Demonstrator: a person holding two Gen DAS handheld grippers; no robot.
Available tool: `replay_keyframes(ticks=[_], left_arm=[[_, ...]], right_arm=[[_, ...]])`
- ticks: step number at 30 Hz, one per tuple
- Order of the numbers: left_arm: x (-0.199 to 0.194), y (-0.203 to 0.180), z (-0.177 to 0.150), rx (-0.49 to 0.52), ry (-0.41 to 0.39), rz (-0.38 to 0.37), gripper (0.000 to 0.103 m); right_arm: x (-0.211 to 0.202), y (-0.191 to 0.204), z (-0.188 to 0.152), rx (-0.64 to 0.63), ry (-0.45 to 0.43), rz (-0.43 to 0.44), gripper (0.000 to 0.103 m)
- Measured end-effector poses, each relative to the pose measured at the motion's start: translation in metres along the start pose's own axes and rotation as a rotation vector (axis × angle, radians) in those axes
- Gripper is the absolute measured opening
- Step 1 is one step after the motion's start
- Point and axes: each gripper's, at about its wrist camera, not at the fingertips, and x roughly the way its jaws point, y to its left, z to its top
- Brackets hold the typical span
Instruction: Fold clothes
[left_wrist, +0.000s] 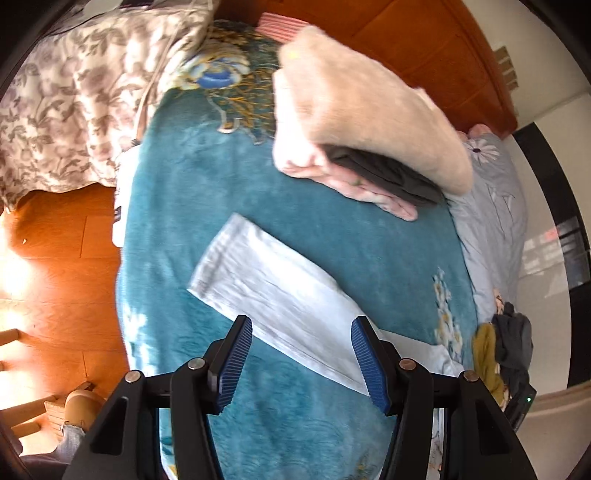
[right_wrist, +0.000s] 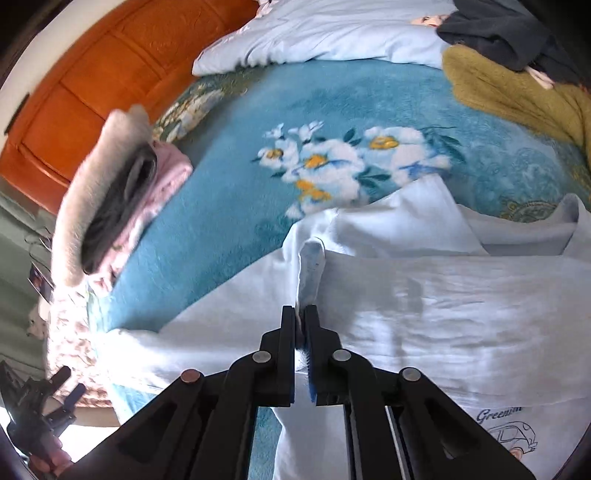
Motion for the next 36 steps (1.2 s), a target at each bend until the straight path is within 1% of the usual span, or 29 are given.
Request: replay_keyframes(ticks=[1,2,3,4,8,11,13,15,17,18,19,20,22,23,25,27,29,32,34,36], left_arm=[[0.001,0.007,0.003,-0.009,-0.004,0.005,0.06],[0.003,0.013,0.007,-0.02,-0.006,0.014,0.06],[0.004,0.02,0.011,-0.031,-0.009,0.022,0.06],[0.006,0.026,0.014,-0.044,-0.012,0.029,0.06],[0.02,0.05,0.023,-0.104,0.001,0.034,0.06],[0.034,0.062,0.024,-0.157,0.017,0.038,0.058],[0.044,0.064,0.024,-0.176,0.028,0.078,0.057],[0.048,0.062,0.024,-0.16,0.027,0.106,0.054],[0.053,0.054,0.025,-0.12,0.025,0.149,0.045],[0.055,0.05,0.025,-0.099,0.024,0.173,0.035],[0.057,0.046,0.026,-0.077,0.024,0.197,0.013],[0.056,0.041,0.026,-0.057,0.017,0.216,0.003],[0.049,0.031,0.026,-0.018,-0.01,0.245,0.003],[0.042,0.022,0.026,0.006,-0.03,0.241,0.003],[0.024,-0.003,0.03,0.061,-0.077,0.195,0.002],[0.002,-0.042,0.035,0.13,-0.115,0.119,0.002],[-0.022,-0.092,0.039,0.207,-0.158,0.024,0.002],[-0.058,-0.171,0.03,0.321,-0.212,-0.135,0.002],[-0.074,-0.223,0.017,0.392,-0.217,-0.248,0.002],[-0.076,-0.269,-0.002,0.456,-0.181,-0.327,0.002]], right_arm=[[0.002,0.002,0.001,-0.007,0.012,0.013,0.013],[0.001,0.003,0.001,-0.008,0.016,0.042,0.028],[-0.004,0.004,0.001,-0.005,0.009,0.069,0.046],[-0.011,0.004,0.0,-0.001,-0.005,0.088,0.049],[-0.039,-0.002,-0.002,0.019,-0.055,0.128,0.049],[-0.058,-0.011,-0.005,0.034,-0.077,0.133,0.049],[-0.069,-0.019,-0.007,0.074,-0.091,0.148,0.049],[-0.081,-0.031,-0.011,0.134,-0.107,0.178,0.049],[-0.091,-0.043,-0.014,0.184,-0.126,0.197,0.049],[-0.096,-0.049,-0.016,0.201,-0.133,0.201,0.049],[-0.101,-0.055,-0.018,0.218,-0.14,0.204,0.049],[-0.106,-0.059,-0.02,0.231,-0.142,0.209,0.049],[-0.115,-0.071,-0.025,0.281,-0.151,0.244,0.049],[-0.12,-0.076,-0.027,0.303,-0.161,0.264,0.049],[-0.131,-0.087,-0.031,0.345,-0.181,0.305,0.049],[-0.141,-0.101,-0.035,0.382,-0.206,0.323,0.049],[-0.149,-0.115,-0.038,0.413,-0.224,0.336,0.049],[-0.159,-0.137,-0.046,0.46,-0.251,0.352,0.049],[-0.165,-0.152,-0.053,0.488,-0.266,0.355,0.049],[-0.171,-0.168,-0.061,0.518,-0.277,0.355,0.049]])
